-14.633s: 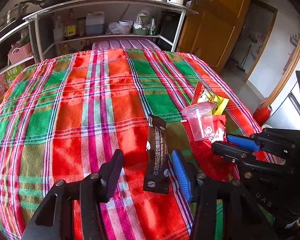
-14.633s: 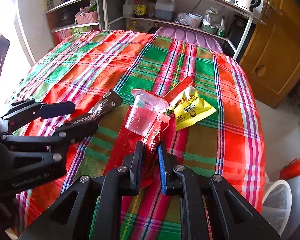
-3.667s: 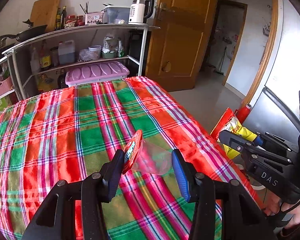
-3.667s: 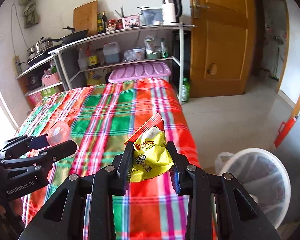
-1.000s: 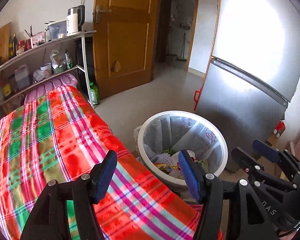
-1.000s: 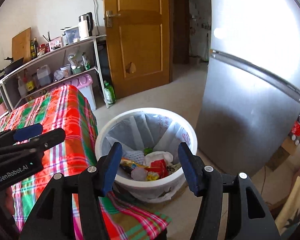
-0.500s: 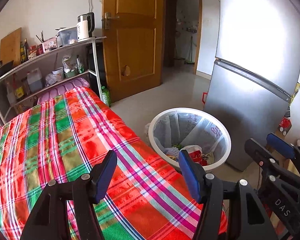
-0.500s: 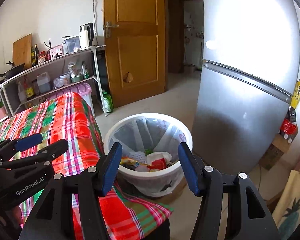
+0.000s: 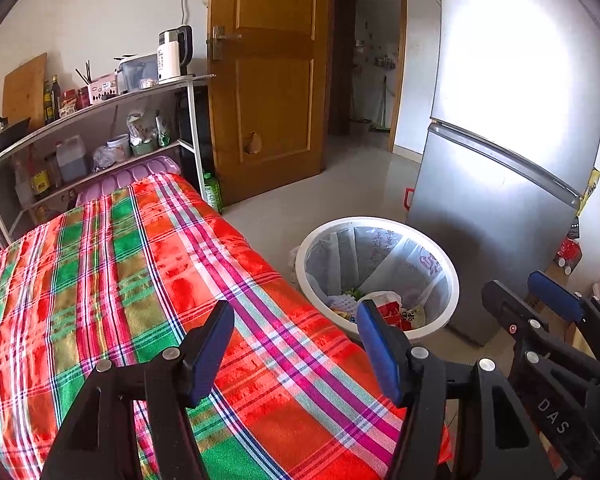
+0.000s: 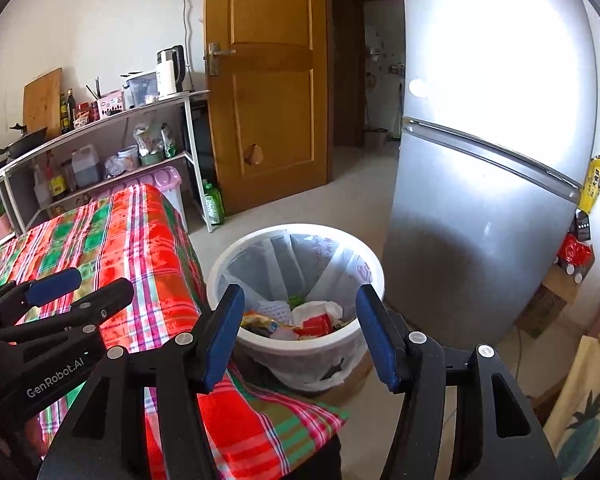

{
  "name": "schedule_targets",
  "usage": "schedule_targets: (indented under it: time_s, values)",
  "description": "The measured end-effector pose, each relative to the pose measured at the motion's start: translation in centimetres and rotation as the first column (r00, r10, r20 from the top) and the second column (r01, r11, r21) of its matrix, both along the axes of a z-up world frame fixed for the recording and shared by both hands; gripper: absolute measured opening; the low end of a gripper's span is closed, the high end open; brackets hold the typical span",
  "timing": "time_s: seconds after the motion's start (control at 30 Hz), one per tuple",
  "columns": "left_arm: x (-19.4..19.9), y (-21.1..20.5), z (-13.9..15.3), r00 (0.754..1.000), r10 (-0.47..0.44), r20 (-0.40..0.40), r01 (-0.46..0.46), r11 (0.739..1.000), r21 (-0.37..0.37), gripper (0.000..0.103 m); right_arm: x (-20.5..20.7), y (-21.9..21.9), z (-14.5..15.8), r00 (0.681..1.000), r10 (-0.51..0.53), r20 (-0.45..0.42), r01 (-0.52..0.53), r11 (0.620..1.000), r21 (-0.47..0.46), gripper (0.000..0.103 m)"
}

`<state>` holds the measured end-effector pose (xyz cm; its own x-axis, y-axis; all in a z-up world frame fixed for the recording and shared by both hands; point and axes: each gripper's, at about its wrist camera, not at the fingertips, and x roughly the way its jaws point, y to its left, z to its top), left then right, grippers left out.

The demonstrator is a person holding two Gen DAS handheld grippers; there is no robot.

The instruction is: Collect trash

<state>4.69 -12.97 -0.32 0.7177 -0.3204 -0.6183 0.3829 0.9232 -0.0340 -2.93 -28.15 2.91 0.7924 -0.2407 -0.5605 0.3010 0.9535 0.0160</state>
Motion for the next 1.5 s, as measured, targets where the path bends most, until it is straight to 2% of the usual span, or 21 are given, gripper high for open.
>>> schedule_targets:
  time_s: [1.5]
  values:
    - [-0.22,0.1,0.13,1.0,0.004,0.008,-0.004,1.0,-0.002,0.064,-0.18,0.4,0.04,1.0,0.009,0.004,-0.009,1.0,0.003,0.059]
